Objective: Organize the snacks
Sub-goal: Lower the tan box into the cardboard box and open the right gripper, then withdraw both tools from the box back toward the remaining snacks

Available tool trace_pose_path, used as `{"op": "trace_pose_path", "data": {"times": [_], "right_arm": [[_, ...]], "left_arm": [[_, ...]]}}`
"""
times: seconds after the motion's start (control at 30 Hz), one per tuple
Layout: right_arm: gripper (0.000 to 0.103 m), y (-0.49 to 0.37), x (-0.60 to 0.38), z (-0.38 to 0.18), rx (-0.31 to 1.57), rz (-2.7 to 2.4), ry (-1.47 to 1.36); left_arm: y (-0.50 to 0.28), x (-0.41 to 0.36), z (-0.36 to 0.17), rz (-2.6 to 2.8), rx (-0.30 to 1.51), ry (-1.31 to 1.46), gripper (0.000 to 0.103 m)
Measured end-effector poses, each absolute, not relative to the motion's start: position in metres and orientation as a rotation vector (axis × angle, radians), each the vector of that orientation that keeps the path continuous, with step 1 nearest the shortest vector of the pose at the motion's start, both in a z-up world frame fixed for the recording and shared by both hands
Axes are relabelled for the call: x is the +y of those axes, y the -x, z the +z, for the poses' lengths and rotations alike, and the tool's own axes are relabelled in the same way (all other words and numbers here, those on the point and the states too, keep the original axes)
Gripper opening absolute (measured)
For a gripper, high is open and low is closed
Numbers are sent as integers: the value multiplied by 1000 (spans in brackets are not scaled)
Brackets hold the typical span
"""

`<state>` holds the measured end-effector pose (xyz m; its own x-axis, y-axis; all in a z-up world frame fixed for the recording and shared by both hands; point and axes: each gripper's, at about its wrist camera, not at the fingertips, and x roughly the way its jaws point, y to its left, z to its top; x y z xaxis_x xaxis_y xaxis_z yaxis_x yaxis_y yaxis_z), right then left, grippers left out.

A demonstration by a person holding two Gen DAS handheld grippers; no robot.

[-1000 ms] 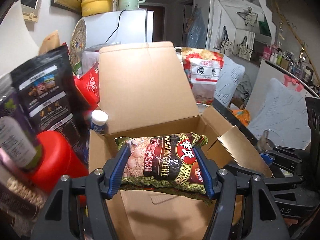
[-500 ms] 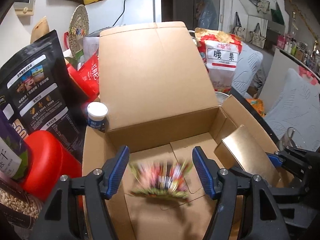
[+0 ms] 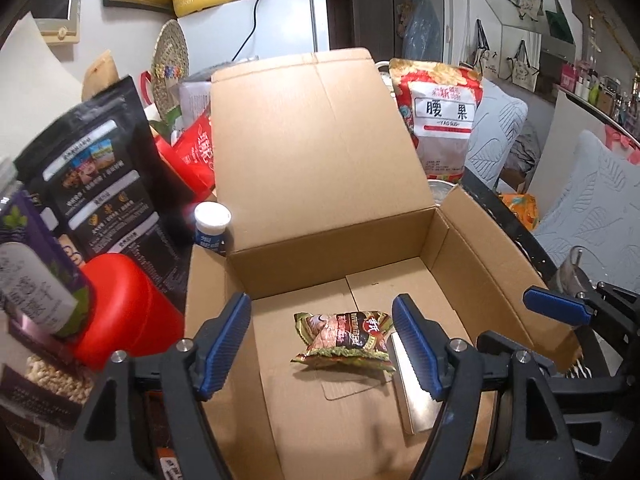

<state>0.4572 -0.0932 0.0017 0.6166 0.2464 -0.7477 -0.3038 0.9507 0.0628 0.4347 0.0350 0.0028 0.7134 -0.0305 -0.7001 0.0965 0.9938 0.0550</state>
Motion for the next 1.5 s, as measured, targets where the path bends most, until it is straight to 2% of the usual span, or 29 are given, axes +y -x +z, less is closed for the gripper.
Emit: {"op": "trace_pose_path", "data": {"times": [0.73,1.13,1.5], "right_arm": [[55,-339,-84,83,651,317,83],[55,-267,-83,96,604,304,81],[55,-207,-83,88,596,307,72]], "left_arm": [[-313,55,83,-82,609,-68,73],[-238,56,96,-114,575,-73,73],[-177,62,84,-138,585,-48,73]]}}
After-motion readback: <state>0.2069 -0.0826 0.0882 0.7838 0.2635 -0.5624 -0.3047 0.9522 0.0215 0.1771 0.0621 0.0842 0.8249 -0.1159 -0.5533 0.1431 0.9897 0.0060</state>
